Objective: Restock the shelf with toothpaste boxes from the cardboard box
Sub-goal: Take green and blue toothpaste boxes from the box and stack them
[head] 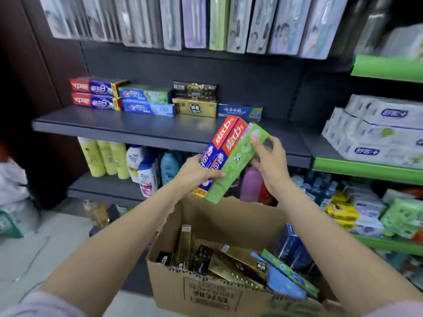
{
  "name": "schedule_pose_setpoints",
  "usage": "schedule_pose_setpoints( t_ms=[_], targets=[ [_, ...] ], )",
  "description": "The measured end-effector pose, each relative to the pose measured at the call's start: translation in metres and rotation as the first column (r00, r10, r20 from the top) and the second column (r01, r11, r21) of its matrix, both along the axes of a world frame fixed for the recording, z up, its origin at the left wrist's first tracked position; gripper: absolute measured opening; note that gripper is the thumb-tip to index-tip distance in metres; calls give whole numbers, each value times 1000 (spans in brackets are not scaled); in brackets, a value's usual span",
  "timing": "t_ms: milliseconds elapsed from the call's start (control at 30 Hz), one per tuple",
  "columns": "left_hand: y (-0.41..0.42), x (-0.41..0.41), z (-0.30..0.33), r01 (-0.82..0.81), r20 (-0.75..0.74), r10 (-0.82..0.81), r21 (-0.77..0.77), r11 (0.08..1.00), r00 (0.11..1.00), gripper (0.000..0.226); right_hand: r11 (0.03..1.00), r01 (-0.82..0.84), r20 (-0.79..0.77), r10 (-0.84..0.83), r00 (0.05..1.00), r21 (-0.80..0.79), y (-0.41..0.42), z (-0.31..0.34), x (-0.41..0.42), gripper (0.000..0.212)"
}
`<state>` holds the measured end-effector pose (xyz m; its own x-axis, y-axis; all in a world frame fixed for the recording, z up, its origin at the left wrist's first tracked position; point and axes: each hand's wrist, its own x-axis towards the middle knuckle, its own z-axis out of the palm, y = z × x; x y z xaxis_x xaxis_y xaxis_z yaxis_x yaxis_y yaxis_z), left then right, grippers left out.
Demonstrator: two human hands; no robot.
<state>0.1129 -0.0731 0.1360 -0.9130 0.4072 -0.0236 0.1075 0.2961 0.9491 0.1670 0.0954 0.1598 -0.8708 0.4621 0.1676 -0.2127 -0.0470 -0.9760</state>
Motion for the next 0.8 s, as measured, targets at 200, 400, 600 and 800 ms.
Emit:
schedule_pose_setpoints(
  t_ms=[200, 400, 600, 800],
  targets=[
    [-23, -23, 31, -71, 159, 18, 336, 939, 987, 29, 949, -303, 146, 290, 946, 82, -50, 23, -32, 28],
    [-50, -77, 43, -158, 55, 149, 258, 953, 987, 39, 948, -126, 134, 89, 987, 294, -75, 35, -90, 20],
    [-80, -166, 62, -300, -88, 324, 211, 930, 942, 55, 970, -195, 271, 149, 951, 148, -104, 50, -161, 31],
    [-104, -235, 77, -211, -161, 226, 107, 972, 961, 56, 950, -280, 224, 306, 925, -140, -133, 59, -228, 19]
  ],
)
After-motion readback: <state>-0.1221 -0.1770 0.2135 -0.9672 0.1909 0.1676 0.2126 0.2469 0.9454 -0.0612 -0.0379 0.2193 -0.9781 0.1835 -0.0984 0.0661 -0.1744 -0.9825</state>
